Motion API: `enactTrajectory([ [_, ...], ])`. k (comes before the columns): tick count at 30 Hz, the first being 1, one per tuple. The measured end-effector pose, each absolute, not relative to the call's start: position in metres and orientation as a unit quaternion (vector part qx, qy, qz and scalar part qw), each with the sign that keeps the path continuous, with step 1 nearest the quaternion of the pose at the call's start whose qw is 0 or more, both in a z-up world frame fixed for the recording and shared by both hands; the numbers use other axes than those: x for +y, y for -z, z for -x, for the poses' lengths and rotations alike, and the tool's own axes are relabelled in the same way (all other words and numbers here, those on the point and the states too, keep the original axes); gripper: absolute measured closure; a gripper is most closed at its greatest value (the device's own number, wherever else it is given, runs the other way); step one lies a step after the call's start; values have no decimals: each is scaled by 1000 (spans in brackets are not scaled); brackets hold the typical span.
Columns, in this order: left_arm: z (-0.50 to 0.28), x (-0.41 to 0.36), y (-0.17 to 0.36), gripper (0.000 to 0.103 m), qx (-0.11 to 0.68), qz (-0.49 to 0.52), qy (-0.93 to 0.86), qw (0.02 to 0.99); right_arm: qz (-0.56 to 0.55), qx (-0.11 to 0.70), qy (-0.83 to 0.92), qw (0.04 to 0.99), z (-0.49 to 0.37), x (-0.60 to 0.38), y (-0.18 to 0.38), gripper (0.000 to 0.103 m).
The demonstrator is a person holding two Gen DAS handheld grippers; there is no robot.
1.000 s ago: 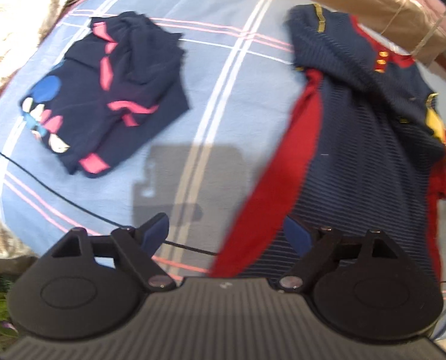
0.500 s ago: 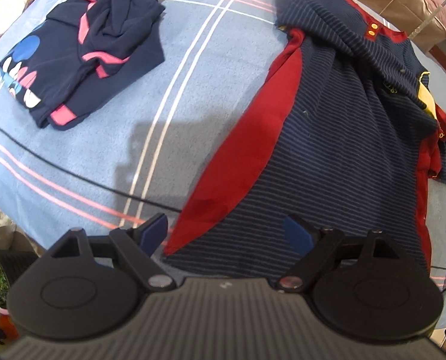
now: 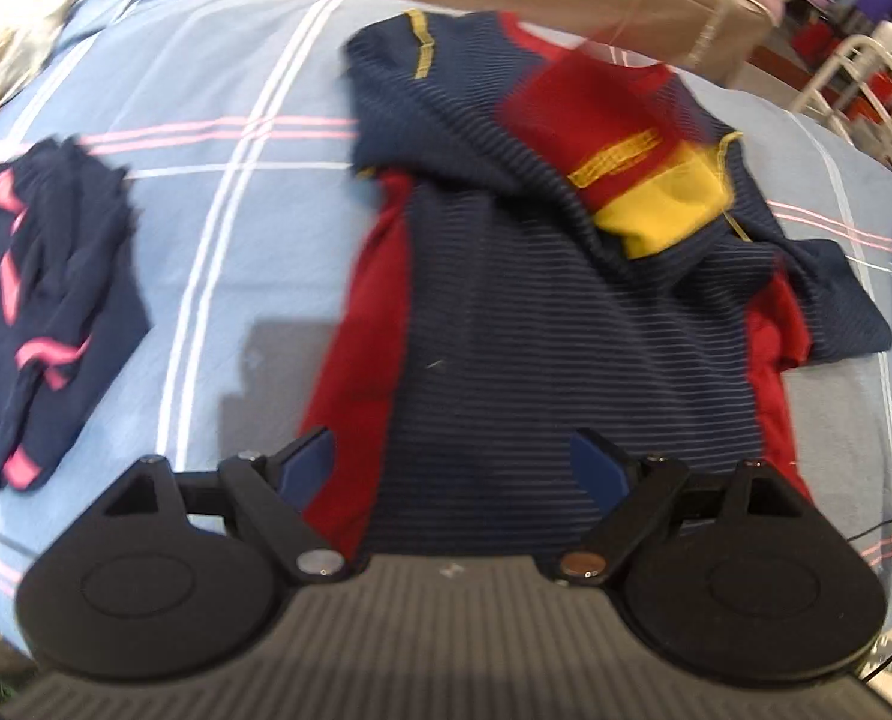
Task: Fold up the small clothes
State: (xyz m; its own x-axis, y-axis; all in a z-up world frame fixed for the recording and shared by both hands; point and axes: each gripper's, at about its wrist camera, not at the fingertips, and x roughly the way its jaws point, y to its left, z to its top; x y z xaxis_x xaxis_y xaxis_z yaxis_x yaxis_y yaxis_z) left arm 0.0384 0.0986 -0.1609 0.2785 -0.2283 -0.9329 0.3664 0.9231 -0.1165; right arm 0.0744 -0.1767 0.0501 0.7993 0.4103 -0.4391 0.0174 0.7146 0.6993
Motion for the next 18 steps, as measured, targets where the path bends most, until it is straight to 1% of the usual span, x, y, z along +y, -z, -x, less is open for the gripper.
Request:
enactTrajectory([
  [1,-39,95,160,17,569,-60,191,797,-323,311,-87,890,-74,-172,-45,68],
  [2,-38,94,159,16,569,-57,195,797,-284,331,-60,898,-74,-169,-33,37],
  [3,-37,93,160,16,570,-54,197,796,-256,358,-41,897,-75,-166,-17,17],
  [8,-29,110,167,16,583,-51,185,789,-204,456,-39,865,-82,-151,71,17],
  [12,-23,130,173,15,597,-38,167,784,-101,499,-74,858,-110,-125,102,16],
  [16,-12,153,177,15,607,-34,151,779,-60,530,-92,841,-158,-122,138,9],
  [18,-5,164,178,15,612,-34,143,777,-37,554,-82,827,-179,-120,161,8],
])
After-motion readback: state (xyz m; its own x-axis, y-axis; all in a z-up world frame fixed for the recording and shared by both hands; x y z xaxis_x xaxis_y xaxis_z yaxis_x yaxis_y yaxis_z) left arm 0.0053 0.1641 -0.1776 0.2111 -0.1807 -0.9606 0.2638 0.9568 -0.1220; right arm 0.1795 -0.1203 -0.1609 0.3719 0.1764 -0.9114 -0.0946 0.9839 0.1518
